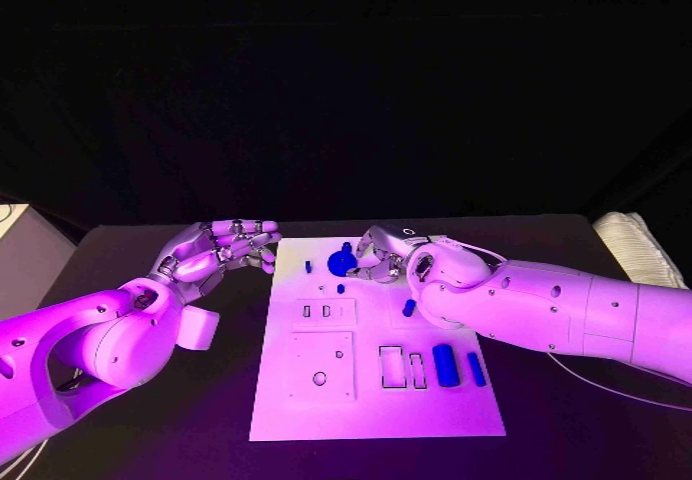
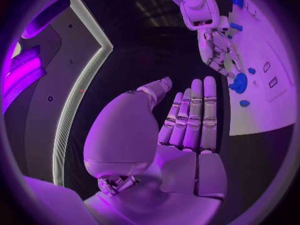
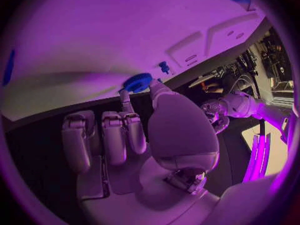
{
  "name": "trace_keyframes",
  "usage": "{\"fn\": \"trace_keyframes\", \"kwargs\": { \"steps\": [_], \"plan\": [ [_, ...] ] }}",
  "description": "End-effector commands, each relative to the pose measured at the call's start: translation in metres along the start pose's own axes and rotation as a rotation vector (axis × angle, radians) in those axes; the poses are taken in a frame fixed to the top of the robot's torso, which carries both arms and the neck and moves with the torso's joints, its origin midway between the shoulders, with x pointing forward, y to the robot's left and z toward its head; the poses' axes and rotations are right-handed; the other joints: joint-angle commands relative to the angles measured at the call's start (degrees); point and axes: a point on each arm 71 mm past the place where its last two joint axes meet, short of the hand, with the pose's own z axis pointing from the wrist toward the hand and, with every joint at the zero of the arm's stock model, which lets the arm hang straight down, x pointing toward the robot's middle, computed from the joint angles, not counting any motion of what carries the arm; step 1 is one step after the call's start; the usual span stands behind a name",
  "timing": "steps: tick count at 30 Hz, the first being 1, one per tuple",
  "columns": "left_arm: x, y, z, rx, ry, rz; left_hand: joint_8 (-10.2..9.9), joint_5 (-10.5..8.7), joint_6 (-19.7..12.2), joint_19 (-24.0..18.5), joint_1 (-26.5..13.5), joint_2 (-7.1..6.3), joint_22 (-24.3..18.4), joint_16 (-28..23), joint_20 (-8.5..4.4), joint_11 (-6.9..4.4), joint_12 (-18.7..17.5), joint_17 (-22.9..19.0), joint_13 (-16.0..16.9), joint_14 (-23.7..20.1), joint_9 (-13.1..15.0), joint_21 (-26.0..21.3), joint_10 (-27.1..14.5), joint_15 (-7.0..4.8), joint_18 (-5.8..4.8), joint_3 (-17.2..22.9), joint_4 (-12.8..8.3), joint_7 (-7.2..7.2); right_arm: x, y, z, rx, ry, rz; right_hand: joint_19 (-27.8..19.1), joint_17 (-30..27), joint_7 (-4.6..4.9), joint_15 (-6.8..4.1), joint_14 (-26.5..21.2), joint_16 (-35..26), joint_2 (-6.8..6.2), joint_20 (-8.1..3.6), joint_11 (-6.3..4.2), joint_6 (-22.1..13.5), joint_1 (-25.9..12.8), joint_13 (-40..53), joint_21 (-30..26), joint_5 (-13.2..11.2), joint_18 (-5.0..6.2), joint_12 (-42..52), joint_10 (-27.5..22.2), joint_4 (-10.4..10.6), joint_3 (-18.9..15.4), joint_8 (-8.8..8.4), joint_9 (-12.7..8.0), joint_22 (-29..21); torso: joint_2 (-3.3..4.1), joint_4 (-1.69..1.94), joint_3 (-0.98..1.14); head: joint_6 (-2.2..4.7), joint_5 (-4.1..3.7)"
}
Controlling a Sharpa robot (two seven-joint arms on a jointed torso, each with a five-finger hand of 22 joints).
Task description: Assemble the parts on the task board
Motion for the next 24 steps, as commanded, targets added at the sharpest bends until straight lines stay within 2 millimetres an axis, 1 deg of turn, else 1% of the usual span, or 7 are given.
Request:
{"fn": "trace_keyframes", "kwargs": {
  "steps": [1, 3, 10, 12, 16, 19, 24],
  "plan": [
    [0.001, -0.001, 0.000, 0.009, 0.017, -0.003, -0.28, -0.21, 0.20, -0.41, -0.36, 0.33, 0.05, 0.27, -0.06, 0.09, -0.08, 0.05, 0.03, -0.42, -0.09, 0.28, -0.29, -0.08, 0.73, 0.27, -0.06, -0.08, -0.012, -0.002, -0.009, -0.045, -0.093, 0.041, 5.89, 13.02, -0.04, 0.18, 5.64, 0.20, -0.01, 0.42, 0.34, 0.44, 0.76, 15.10, 0.25, 0.49, -0.82, 0.22, 6.08, -0.05, 0.50, -0.14, -0.11, 15.09, -0.08, -0.13, 0.03, 0.06, -0.01],
    [0.000, -0.001, 0.000, 0.009, 0.016, -0.002, -0.28, -0.21, 0.20, -0.41, -0.36, 0.33, 0.05, 0.27, -0.06, 0.09, -0.08, 0.05, 0.03, -0.42, -0.09, 0.28, -0.29, -0.08, 0.73, 0.27, -0.06, -0.08, -0.019, -0.008, -0.015, -0.049, -0.106, 0.077, 5.89, 12.87, -0.03, 0.17, 5.61, 0.15, -0.12, 0.42, 0.34, 0.44, 1.00, 15.10, 0.25, 0.60, -0.82, 0.22, 6.08, -0.11, 0.58, -0.17, -0.12, 15.09, -0.10, -0.21, 0.01, 0.17, -0.04],
    [-0.001, -0.001, 0.000, 0.010, 0.012, -0.001, -0.29, -0.21, 0.18, -0.46, -0.34, 0.31, 0.10, 0.31, -0.06, 0.10, -0.08, 0.04, 0.03, -0.45, -0.09, 0.36, -0.31, -0.08, 0.73, 0.30, -0.10, -0.07, -0.042, -0.046, -0.039, -0.057, -0.090, 0.204, 5.89, 12.44, 0.23, 0.28, 5.50, 0.01, -1.41, 0.49, 0.55, 0.17, 6.56, 15.10, 0.25, 0.44, -0.82, 0.22, 6.08, -1.61, 2.40, -0.82, -0.41, 15.09, -0.26, -0.93, 0.33, 0.56, 0.24],
    [-0.002, -0.001, 0.000, 0.010, 0.012, -0.001, -0.29, -0.21, 0.18, -0.46, -0.34, 0.31, 0.10, 0.31, -0.06, 0.10, -0.08, 0.04, 0.03, -0.45, -0.09, 0.36, -0.31, -0.08, 0.73, 0.30, -0.10, -0.07, -0.046, -0.055, -0.043, -0.060, -0.084, 0.216, 5.89, 12.45, 0.31, 0.33, 5.50, 0.01, -1.65, 0.53, 0.62, 0.11, 7.95, 15.10, 0.25, 0.77, -0.82, 0.22, 6.08, -2.12, 2.86, -0.97, -0.49, 15.09, -0.27, -1.02, 0.40, 0.56, 0.19],
    [-0.001, -0.001, 0.000, 0.010, 0.015, -0.001, -0.29, -0.21, 0.18, -0.46, -0.34, 0.31, 0.10, 0.31, -0.06, 0.10, -0.08, 0.04, 0.03, -0.45, -0.09, 0.36, -0.31, -0.08, 0.73, 0.30, -0.10, -0.07, -0.053, -0.082, -0.056, -0.053, -0.065, 0.224, 5.89, 12.50, 0.34, 0.21, 5.50, 0.01, -2.96, 0.48, 0.69, 0.15, 10.93, 15.10, 0.25, 1.52, -0.82, 0.22, 6.08, -3.51, 3.47, -1.21, -0.64, 15.09, -0.27, -1.10, 0.53, 0.51, -0.60],
    [0.000, -0.001, 0.001, 0.010, 0.017, -0.002, -0.29, -0.21, 0.18, -0.46, -0.34, 0.31, 0.10, 0.31, -0.06, 0.10, -0.08, 0.04, 0.03, -0.45, -0.09, 0.36, -0.31, -0.08, 0.73, 0.30, -0.10, -0.07, -0.057, -0.101, -0.063, -0.036, -0.053, 0.218, 5.89, 12.52, 0.28, 0.11, 5.51, 0.02, -3.48, 0.41, 0.64, 0.09, 12.11, 15.10, 0.25, 1.67, -0.82, 0.22, 6.08, -4.09, 3.66, -1.35, -0.72, 15.09, -0.26, -1.05, 0.42, 0.56, -1.01],
    [0.000, 0.000, 0.002, 0.010, 0.019, -0.003, -0.29, -0.21, 0.18, -0.46, -0.34, 0.31, 0.10, 0.31, -0.06, 0.10, -0.08, 0.04, 0.03, -0.45, -0.09, 0.36, -0.31, -0.08, 0.73, 0.30, -0.10, -0.07, -0.061, -0.127, -0.072, -0.005, -0.043, 0.194, 5.89, 12.73, 0.21, -0.01, 5.55, 0.07, -4.03, 0.30, 0.59, -0.05, 13.43, 15.10, 0.25, 1.99, -0.82, 0.22, 6.08, -4.75, 3.89, -1.56, -0.84, 15.09, -0.13, -1.18, 0.53, 0.56, -1.24]
  ]
}}
